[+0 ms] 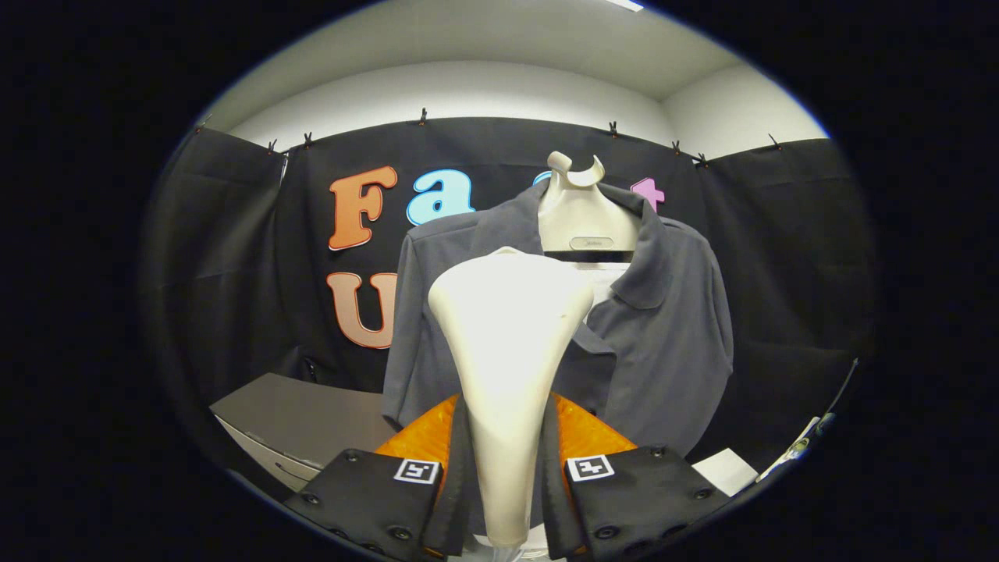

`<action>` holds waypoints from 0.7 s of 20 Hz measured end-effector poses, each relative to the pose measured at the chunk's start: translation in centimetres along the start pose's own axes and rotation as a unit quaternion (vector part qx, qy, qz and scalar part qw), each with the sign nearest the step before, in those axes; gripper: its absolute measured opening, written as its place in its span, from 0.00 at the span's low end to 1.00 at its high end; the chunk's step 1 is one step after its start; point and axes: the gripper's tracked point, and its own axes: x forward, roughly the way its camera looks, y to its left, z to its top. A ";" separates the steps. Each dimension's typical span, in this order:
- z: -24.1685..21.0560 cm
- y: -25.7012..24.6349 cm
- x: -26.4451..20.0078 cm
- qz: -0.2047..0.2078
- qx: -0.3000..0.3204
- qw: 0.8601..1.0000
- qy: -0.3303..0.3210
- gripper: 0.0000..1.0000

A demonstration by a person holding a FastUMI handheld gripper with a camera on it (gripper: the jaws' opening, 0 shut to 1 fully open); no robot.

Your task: Iron the clothes twice with a garment steamer, once on the left side and once on the right side.

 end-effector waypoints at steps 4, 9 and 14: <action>-1.6 -0.7 2.0 0.022 0.005 1.000 0.016 0.46; -4.7 -1.6 4.2 0.029 0.002 0.999 0.028 0.46; -8.3 -1.5 4.7 0.049 0.002 0.998 0.039 0.46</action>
